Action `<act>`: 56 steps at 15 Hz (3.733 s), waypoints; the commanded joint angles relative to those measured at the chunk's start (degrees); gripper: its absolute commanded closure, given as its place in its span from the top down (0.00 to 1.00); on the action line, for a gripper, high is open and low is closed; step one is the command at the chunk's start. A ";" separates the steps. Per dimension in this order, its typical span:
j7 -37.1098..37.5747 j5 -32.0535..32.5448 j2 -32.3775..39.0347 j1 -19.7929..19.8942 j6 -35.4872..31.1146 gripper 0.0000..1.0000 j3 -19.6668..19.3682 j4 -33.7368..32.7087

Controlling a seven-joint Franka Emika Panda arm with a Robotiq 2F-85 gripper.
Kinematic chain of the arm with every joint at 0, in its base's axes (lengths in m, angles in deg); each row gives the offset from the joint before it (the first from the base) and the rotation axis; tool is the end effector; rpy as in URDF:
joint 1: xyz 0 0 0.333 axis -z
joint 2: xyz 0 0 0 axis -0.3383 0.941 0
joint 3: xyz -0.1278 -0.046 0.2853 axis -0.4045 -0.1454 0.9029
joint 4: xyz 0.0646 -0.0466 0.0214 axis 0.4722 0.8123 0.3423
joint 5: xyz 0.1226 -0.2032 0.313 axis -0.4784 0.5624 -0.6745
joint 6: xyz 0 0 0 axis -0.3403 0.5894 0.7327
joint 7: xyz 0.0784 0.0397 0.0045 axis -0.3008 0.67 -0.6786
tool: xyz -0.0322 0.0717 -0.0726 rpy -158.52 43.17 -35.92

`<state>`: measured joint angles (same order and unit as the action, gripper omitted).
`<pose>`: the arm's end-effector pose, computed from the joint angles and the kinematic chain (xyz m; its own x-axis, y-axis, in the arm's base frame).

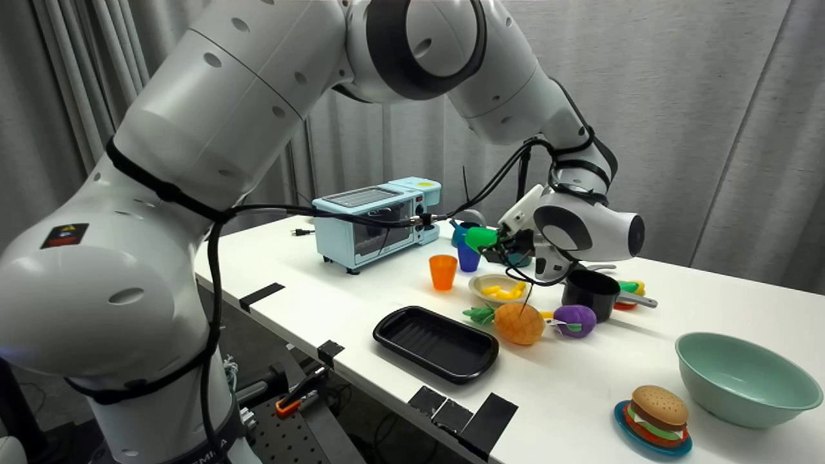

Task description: Pour the contents in the cup into the bowl

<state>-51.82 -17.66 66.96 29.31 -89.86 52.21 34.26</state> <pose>0.6586 -0.0326 0.2006 0.3751 -0.3628 -0.8531 -0.9217 -0.0477 -0.3849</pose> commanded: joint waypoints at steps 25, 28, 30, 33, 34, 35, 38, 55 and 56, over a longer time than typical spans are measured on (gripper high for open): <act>-13.18 -4.70 3.33 -0.50 9.12 0.50 -3.13 -3.39; -20.26 -0.08 3.71 -0.37 9.06 0.50 -3.25 -3.78; -24.97 2.78 4.18 -0.14 9.04 0.50 -3.14 -4.38; -31.68 7.24 4.94 0.12 9.11 0.50 -2.94 -5.45; -33.86 8.79 5.13 0.21 9.08 0.50 -2.83 -5.77; -35.98 10.45 5.40 0.27 8.87 0.50 -2.75 -6.23; -42.80 14.69 5.97 0.78 8.70 0.50 -2.03 -7.30; -64.35 38.39 7.54 2.33 6.89 0.50 1.05 -12.12; -65.15 39.32 7.56 2.38 6.11 0.50 1.24 -12.16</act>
<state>-114.90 18.25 72.99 30.19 -83.08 51.65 24.65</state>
